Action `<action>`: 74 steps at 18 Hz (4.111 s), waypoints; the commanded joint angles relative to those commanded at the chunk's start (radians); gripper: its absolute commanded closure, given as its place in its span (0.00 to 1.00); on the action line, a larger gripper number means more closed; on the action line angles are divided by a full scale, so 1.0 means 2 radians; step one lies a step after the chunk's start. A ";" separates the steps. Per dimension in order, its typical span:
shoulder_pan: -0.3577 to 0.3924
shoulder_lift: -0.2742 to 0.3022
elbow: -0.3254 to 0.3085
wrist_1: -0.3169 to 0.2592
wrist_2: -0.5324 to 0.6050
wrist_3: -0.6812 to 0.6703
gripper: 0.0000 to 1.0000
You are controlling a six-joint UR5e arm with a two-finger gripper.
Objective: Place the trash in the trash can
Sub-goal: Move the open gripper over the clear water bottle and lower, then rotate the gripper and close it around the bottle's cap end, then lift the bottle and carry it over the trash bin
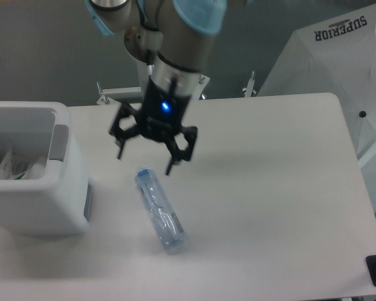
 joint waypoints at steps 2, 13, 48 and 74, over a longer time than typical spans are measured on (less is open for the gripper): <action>0.000 -0.018 0.003 -0.002 0.012 -0.016 0.00; -0.045 -0.116 0.025 -0.018 0.107 -0.074 0.00; -0.083 -0.254 0.128 -0.128 0.203 -0.156 0.36; -0.068 -0.108 0.186 0.030 0.098 -0.147 0.40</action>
